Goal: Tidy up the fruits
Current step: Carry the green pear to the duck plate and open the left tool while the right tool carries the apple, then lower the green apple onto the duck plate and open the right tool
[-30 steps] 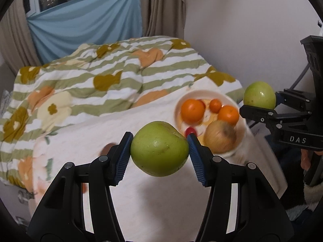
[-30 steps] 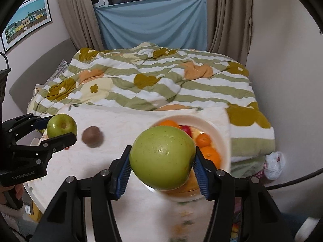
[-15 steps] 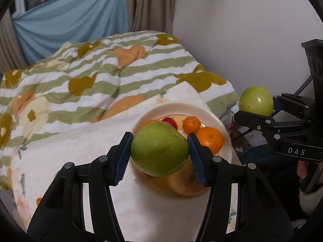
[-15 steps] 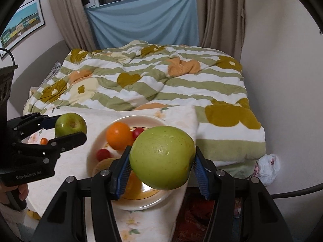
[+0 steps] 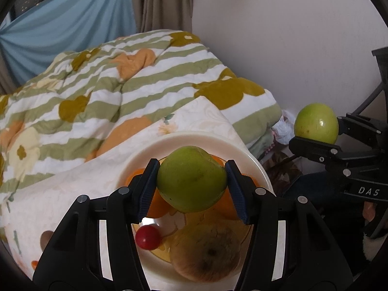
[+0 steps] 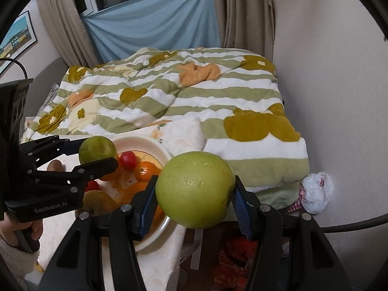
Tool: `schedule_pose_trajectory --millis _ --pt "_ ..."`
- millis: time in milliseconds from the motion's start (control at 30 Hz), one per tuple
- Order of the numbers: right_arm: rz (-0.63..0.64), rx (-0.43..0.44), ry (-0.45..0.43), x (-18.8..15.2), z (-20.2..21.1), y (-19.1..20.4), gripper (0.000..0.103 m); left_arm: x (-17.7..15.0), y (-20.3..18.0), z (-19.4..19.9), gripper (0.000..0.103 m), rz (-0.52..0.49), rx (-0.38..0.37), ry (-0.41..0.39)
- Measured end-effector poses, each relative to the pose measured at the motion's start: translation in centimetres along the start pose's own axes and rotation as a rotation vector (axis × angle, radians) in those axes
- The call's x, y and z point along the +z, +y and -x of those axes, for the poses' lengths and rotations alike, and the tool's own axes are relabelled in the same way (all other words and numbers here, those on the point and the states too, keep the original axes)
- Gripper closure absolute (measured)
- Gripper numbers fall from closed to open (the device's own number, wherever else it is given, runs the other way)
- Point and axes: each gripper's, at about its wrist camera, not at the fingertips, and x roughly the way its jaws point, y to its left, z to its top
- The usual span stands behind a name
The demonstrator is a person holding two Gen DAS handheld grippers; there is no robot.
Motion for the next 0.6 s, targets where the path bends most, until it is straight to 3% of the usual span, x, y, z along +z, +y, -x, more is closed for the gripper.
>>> schedule_pose_trajectory --millis 167,200,233,267,367,600 --pt "-0.017 -0.008 -0.002 0.1 0.0 -0.6 0.05 0.0 -0.1 -0.3 0.039 0.005 -0.012 0.005" --pt "-0.018 -0.009 -0.003 0.1 0.0 -0.7 0.05 0.1 0.0 0.0 0.029 0.007 -0.016 -0.004" --pt "-0.019 -0.01 -0.004 0.1 0.1 -0.7 0.05 0.2 0.1 0.4 0.008 0.009 -0.016 -0.018" --pt "-0.019 -0.011 -0.004 0.2 0.1 -0.7 0.05 0.3 0.2 0.7 0.0 0.012 -0.007 -0.031" --pt "-0.018 -0.011 -0.005 0.4 0.1 -0.6 0.05 0.3 0.7 2.1 0.0 0.02 0.0 -0.073" --pt "0.002 0.014 -0.008 1.3 -0.3 0.5 0.05 -0.7 3.4 3.8 0.0 0.086 0.042 -0.053"
